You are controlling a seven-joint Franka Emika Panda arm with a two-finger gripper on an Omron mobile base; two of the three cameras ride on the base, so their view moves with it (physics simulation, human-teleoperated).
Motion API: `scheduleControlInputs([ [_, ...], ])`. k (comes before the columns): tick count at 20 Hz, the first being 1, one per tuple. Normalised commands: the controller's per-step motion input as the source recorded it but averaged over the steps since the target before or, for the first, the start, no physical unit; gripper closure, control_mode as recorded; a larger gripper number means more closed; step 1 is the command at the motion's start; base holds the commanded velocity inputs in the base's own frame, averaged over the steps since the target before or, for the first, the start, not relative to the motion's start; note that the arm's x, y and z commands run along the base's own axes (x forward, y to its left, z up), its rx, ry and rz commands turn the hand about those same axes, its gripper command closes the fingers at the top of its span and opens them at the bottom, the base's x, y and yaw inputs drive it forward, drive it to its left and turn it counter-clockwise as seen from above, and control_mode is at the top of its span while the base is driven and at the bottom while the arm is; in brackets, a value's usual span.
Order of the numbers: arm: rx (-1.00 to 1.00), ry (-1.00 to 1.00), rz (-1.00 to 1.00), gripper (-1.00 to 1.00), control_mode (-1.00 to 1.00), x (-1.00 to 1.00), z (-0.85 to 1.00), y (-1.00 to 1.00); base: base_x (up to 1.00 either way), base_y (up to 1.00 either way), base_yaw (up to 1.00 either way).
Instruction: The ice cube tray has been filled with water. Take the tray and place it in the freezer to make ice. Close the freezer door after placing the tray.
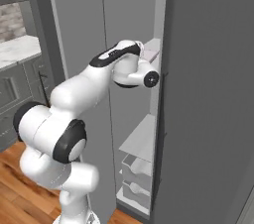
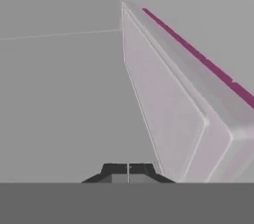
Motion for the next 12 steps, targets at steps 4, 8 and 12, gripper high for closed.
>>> scheduleControlInputs([
  [4, -0.01, -0.05, 0.00, -1.00, -1.00, -0.49, 0.08, 0.31, 0.00, 0.00, 0.00],
  [8, 0.00, 0.00, 0.00, -1.00, -1.00, -0.37, 0.31, 0.52, 0.00, 0.00, 0.00],
  [12, 0.00, 0.00, 0.00, -1.00, -1.00, -0.56, 0.41, 0.24, 0.00, 0.00, 0.00],
])
